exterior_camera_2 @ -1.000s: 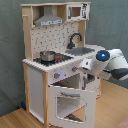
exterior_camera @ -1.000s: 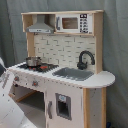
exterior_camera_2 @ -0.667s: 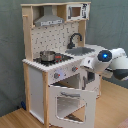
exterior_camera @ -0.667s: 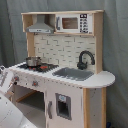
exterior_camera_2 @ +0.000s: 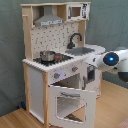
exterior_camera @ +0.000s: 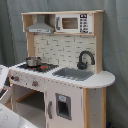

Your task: Play with the kitchen

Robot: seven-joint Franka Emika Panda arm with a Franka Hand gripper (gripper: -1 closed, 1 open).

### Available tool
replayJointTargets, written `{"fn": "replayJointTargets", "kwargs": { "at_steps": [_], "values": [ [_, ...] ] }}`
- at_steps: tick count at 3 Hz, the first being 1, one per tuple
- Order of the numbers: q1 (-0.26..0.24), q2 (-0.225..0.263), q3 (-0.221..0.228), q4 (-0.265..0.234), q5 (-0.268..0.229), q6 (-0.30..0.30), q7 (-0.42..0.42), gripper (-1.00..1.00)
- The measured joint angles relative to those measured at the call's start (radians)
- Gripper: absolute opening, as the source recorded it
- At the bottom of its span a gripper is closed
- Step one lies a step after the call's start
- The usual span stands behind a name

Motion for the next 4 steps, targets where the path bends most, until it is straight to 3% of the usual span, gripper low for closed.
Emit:
{"fn": "replayJointTargets", "kwargs": {
  "at_steps": [2, 4],
  "values": [
    [0.008, -0.125, 0.026, 0.001, -0.129, -0.06, -0.056, 1.0],
    [0.005, -0.187, 0.087, 0.002, -0.328, -0.055, -0.07, 1.0]
  ]
}}
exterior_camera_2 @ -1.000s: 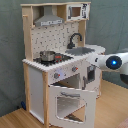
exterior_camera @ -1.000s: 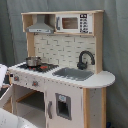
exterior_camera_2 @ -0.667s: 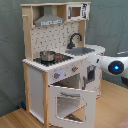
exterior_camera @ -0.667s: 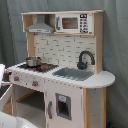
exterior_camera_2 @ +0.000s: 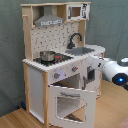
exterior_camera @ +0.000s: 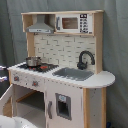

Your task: Play with the kitchen

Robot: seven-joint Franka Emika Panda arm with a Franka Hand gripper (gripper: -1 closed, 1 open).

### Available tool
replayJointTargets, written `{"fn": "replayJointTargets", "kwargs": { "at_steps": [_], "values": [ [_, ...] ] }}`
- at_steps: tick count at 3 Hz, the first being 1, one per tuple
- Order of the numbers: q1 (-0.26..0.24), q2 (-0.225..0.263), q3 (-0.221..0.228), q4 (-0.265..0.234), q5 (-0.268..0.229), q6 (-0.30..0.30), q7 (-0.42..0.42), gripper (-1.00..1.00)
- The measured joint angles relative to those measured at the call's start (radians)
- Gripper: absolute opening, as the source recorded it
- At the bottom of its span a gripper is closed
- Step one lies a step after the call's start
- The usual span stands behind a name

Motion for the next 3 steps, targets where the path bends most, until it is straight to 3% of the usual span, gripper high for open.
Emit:
{"fn": "replayJointTargets", "kwargs": {
  "at_steps": [1, 3],
  "values": [
    [-0.012, -0.001, 0.003, 0.013, -0.093, 0.045, 0.004, 1.0],
    [-0.142, -0.002, 0.003, 0.107, -0.149, 0.184, 0.036, 1.0]
  ]
}}
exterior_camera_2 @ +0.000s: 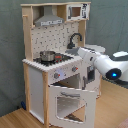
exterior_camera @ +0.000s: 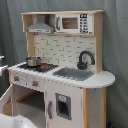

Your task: Play with the kitchen

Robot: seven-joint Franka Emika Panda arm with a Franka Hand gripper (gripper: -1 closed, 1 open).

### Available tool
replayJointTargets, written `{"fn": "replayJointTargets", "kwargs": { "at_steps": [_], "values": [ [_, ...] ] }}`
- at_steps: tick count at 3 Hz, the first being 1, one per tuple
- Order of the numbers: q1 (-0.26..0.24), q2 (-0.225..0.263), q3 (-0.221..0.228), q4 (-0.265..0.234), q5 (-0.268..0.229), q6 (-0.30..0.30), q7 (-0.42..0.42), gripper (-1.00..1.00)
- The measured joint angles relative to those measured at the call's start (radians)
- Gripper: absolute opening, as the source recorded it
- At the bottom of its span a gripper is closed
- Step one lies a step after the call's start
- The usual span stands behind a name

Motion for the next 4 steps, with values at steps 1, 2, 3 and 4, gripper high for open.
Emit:
{"fn": "replayJointTargets", "kwargs": {
  "at_steps": [1, 2, 3, 4],
  "values": [
    [-0.078, 0.001, -0.002, 0.058, 0.0, 0.047, 0.031, 1.0],
    [-0.144, 0.011, -0.013, 0.098, 0.021, 0.066, 0.092, 1.0],
    [-0.161, 0.035, -0.052, 0.111, 0.085, 0.069, 0.159, 1.0],
    [-0.168, 0.061, -0.097, 0.151, 0.166, 0.069, 0.185, 1.0]
  ]
}}
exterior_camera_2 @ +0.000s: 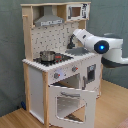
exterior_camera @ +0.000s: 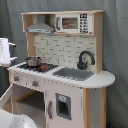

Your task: Play with the kitchen

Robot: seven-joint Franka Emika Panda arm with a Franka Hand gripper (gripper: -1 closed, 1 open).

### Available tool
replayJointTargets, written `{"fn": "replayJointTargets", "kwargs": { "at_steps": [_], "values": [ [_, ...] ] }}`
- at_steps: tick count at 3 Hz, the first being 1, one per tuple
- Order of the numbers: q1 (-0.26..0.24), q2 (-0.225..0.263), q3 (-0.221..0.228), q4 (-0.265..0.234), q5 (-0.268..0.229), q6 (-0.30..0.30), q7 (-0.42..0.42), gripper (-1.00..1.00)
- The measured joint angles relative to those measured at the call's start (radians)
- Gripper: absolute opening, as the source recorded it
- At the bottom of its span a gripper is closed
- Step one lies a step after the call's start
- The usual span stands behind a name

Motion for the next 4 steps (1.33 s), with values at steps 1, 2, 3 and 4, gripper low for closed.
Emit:
{"fn": "replayJointTargets", "kwargs": {
  "at_steps": [1, 2, 3, 4],
  "values": [
    [-0.035, 0.037, 0.004, 0.05, 0.085, 0.004, 0.02, 1.0],
    [-0.082, 0.071, 0.02, 0.091, 0.157, 0.015, 0.03, 1.0],
    [-0.135, 0.105, 0.043, 0.13, 0.236, 0.032, 0.031, 1.0],
    [-0.189, 0.142, 0.079, 0.175, 0.312, 0.043, 0.031, 1.0]
  ]
}}
